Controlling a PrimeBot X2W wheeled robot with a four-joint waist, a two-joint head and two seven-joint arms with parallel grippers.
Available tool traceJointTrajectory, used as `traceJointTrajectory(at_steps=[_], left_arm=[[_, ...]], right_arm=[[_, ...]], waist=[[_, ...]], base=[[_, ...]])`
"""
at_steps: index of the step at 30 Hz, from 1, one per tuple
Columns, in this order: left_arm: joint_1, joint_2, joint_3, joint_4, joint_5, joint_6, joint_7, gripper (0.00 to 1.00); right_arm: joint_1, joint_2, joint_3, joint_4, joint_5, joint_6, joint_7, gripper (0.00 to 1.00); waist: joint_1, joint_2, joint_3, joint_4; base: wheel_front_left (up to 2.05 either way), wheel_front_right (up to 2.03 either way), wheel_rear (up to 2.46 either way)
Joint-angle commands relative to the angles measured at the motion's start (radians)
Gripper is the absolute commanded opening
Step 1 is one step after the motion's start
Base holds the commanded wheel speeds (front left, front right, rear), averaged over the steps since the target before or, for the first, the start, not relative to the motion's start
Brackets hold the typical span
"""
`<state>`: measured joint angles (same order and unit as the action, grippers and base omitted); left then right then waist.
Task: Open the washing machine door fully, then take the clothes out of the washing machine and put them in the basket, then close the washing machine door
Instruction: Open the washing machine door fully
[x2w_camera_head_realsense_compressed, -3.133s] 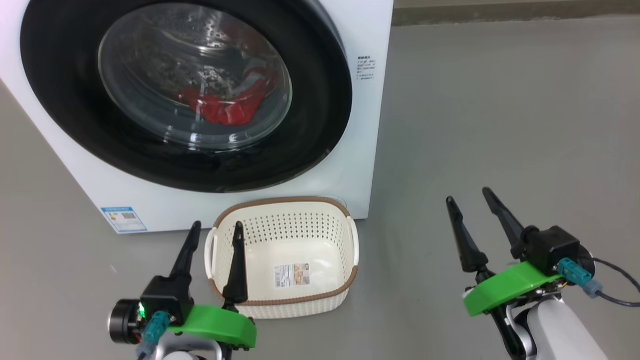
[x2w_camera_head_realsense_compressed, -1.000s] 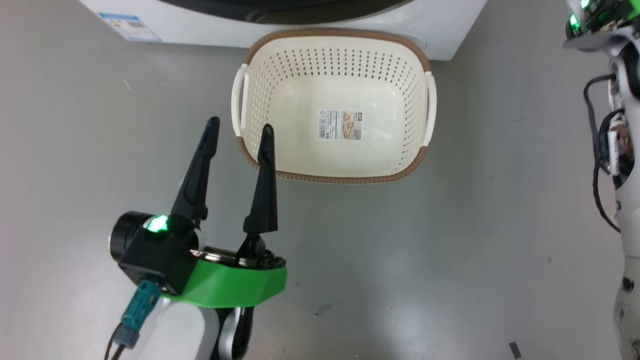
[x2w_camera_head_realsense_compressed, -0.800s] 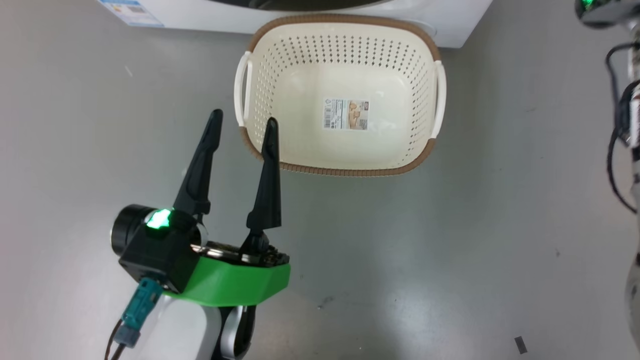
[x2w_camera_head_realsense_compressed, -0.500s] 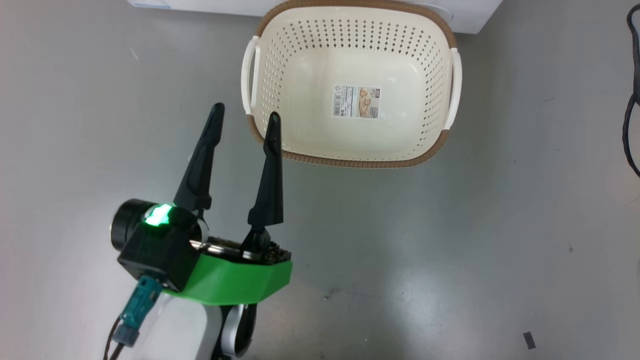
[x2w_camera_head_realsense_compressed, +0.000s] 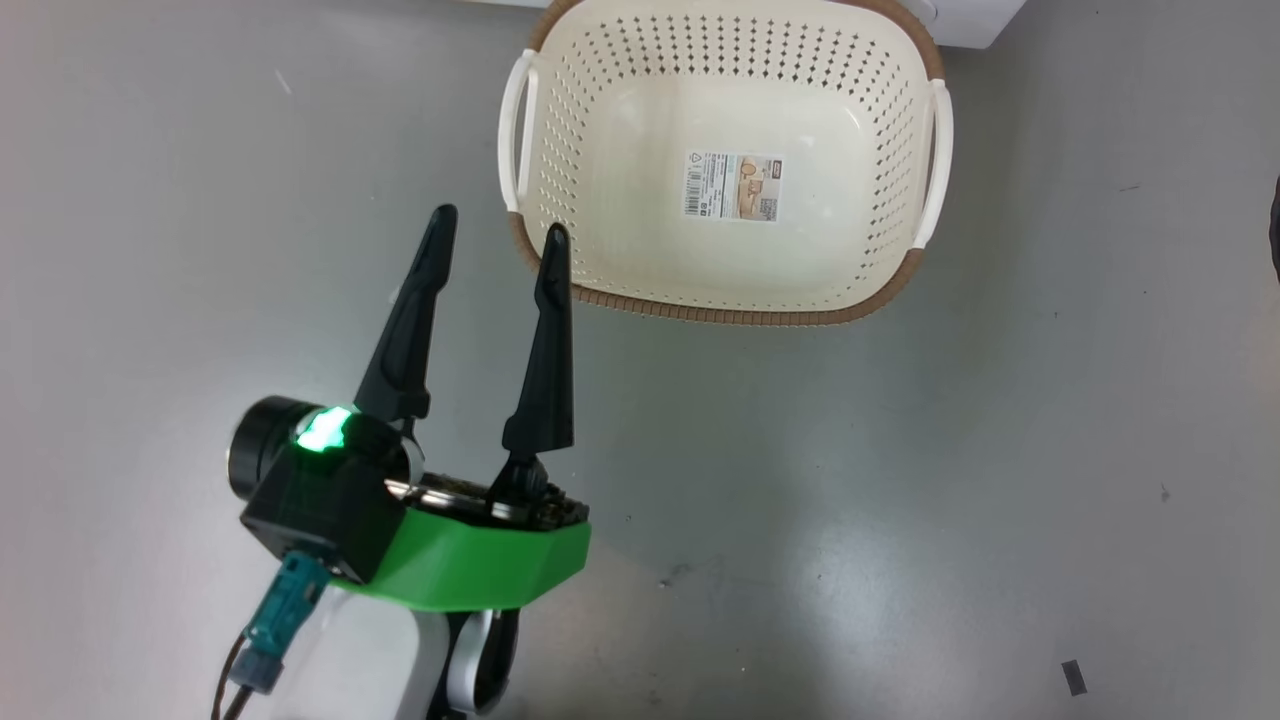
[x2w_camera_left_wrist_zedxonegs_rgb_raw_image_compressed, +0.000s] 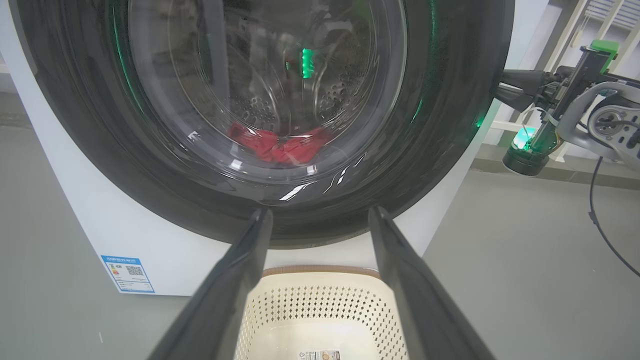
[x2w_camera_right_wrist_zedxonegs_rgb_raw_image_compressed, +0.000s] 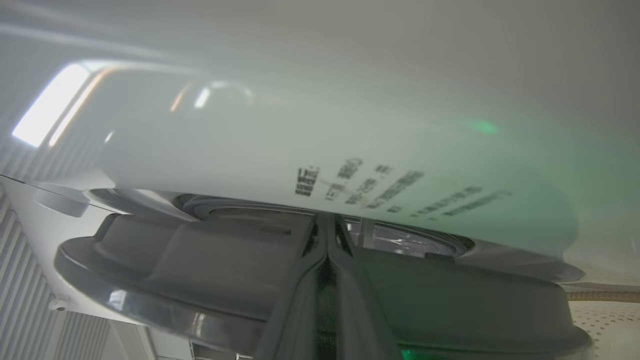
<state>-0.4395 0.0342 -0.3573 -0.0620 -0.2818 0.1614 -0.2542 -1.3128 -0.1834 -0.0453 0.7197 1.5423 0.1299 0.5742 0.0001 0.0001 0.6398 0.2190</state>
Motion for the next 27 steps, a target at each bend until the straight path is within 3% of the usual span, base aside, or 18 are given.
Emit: traceJointTrajectory(at_steps=[1,11,27], left_arm=[[-0.006,0.016,0.027,-0.025,-0.003,0.01,-0.008,1.0],[-0.007,0.016,0.034,-0.016,0.013,0.008,-0.008,1.0],[0.004,0.016,0.044,0.002,0.031,0.004,-0.008,1.0]], right_arm=[[-0.023,0.026,0.01,-0.019,0.007,0.001,0.018,0.0],[-0.026,0.036,0.041,0.01,0.003,0.001,0.086,0.0],[0.081,0.092,0.059,-0.056,0.034,0.001,0.126,0.0]], waist=[[0.0,-0.0001,0.001,-0.001],[0.0,-0.0001,-0.001,-0.011],[0.0,-0.0001,-0.049,-0.05]], base=[[0.0,0.0,0.0],[0.0,0.0,0.0],[0.0,0.0,0.0]])
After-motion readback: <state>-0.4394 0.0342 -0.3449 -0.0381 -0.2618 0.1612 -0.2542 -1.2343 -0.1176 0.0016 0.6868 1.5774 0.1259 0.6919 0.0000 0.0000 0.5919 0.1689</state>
